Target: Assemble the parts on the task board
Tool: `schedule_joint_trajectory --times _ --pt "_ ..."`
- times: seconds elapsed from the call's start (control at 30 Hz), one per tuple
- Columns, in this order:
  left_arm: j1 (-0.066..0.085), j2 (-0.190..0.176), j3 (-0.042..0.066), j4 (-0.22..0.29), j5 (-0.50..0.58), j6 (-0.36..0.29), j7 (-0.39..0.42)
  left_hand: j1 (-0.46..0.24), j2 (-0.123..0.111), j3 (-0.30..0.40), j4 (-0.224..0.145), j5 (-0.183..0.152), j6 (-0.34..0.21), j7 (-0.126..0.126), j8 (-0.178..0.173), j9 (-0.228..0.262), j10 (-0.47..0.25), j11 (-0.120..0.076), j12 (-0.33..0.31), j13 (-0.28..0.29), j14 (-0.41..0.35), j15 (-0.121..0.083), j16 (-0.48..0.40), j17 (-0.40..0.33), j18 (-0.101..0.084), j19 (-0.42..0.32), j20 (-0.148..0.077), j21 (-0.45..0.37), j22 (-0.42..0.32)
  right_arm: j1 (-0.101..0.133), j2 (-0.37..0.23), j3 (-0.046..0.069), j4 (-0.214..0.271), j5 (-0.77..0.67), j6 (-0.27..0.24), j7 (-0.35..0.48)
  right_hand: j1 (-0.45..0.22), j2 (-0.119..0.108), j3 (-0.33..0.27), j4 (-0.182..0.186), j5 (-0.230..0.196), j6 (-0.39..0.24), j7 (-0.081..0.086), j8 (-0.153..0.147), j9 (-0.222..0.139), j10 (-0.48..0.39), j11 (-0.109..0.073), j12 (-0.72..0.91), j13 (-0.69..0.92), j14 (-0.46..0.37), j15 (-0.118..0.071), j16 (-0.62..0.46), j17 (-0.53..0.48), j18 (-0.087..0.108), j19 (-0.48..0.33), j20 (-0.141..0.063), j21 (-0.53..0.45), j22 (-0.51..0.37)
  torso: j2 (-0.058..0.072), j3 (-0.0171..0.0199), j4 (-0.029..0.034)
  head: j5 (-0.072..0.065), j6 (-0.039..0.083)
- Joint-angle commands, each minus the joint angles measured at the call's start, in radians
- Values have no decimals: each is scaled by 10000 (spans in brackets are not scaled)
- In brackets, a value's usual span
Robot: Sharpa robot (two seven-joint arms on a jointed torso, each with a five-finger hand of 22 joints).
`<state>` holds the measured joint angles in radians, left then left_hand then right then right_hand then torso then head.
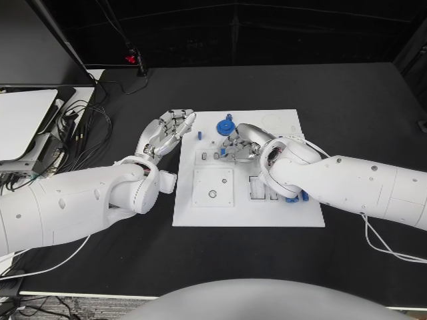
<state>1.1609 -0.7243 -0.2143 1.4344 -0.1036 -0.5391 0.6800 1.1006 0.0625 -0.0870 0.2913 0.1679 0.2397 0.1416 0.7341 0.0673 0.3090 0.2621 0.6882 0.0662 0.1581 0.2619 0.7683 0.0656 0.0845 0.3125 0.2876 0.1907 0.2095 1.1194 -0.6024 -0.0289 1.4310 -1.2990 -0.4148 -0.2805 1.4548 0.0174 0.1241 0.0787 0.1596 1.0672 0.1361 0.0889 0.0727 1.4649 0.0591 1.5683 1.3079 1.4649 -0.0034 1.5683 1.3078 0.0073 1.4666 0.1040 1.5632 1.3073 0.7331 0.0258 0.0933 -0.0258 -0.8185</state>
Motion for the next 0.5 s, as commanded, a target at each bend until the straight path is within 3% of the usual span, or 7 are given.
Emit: schedule_joint_trajectory --times 0.03,0.5 --pt "18 5 11 6 -54 15 2646 67 75 -45 -1 44 72 1561 36 -10 60 23 32 -14 96 0 61 -10 111 -30 13 65 17 -33 -7 -35 -14 -26 289 -190 27 -10 -7 -68 -24 -40 -45 12 -23 1059 55 25 2629 1059 52 25 2630 -20 906 77 -62 2517 -5 -1 5 -16 8" --pt "18 26 11 -19 -54 35 2620 74 83 -47 -2 49 71 1561 34 -11 60 23 32 -14 96 1 61 -11 110 -34 13 64 15 -35 -8 -35 -7 -99 229 -123 -330 -405 -261 14 -280 -713 279 -279 -92 1059 330 25 2629 1059 263 25 2630 6 839 240 -136 2458 -3 0 12 -65 -37"
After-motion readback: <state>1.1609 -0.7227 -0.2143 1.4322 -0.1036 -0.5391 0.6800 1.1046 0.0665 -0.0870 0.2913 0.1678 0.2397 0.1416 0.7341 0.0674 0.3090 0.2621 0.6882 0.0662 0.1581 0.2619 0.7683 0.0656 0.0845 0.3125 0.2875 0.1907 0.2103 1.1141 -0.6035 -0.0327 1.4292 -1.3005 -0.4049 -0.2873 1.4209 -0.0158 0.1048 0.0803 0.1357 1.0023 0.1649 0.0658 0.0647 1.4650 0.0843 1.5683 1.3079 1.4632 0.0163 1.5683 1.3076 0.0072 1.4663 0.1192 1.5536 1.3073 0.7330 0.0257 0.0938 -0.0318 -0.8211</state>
